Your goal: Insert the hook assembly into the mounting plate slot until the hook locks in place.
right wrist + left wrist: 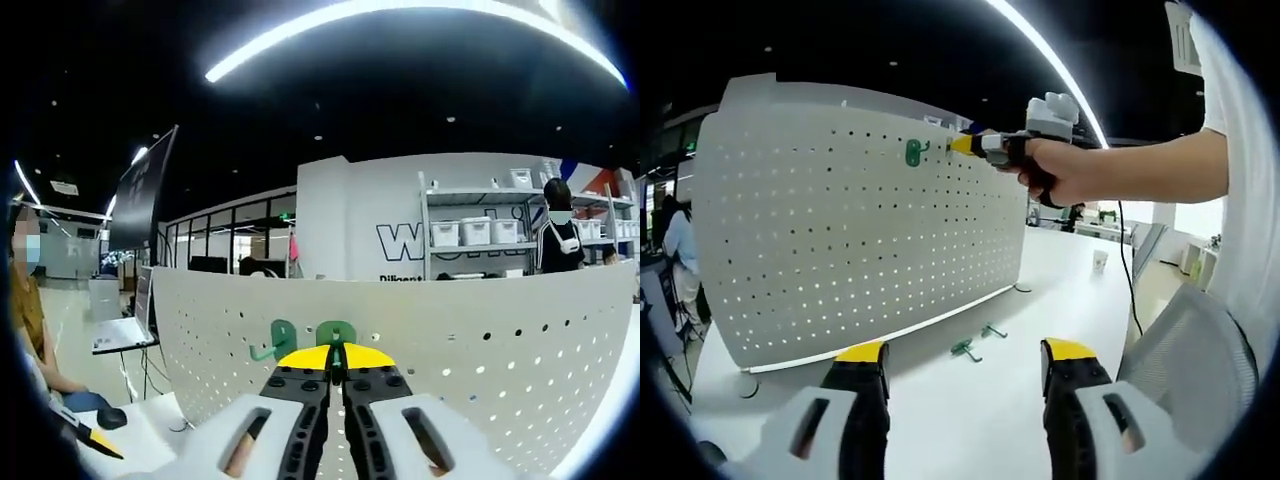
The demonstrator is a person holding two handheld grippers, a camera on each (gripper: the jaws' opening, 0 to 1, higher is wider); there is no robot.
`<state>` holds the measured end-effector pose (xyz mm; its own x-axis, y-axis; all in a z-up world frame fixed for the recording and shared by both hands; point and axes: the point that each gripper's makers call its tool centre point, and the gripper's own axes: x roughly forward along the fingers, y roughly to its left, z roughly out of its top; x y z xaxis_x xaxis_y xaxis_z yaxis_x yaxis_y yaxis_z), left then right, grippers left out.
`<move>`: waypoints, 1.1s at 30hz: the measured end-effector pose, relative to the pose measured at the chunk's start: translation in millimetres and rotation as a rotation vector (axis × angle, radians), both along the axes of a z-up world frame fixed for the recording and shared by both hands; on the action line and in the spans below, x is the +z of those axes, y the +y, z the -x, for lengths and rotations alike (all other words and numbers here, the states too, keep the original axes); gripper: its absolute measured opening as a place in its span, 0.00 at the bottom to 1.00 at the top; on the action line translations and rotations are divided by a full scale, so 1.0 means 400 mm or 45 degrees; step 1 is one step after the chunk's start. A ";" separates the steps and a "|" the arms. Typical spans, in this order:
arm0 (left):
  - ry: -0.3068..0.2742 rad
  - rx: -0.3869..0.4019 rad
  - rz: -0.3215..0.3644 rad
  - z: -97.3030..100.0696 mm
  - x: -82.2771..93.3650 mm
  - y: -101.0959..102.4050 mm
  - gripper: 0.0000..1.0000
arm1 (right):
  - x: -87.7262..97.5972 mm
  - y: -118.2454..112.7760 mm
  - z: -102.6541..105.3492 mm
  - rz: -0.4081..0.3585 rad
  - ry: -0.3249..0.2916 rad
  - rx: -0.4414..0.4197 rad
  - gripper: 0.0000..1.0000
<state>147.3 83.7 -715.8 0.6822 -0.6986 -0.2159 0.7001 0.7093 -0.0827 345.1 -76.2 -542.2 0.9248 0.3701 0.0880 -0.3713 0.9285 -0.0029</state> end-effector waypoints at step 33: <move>0.025 0.049 0.016 -0.002 -0.005 0.026 0.60 | -0.017 0.008 -0.035 0.020 0.008 -0.044 0.01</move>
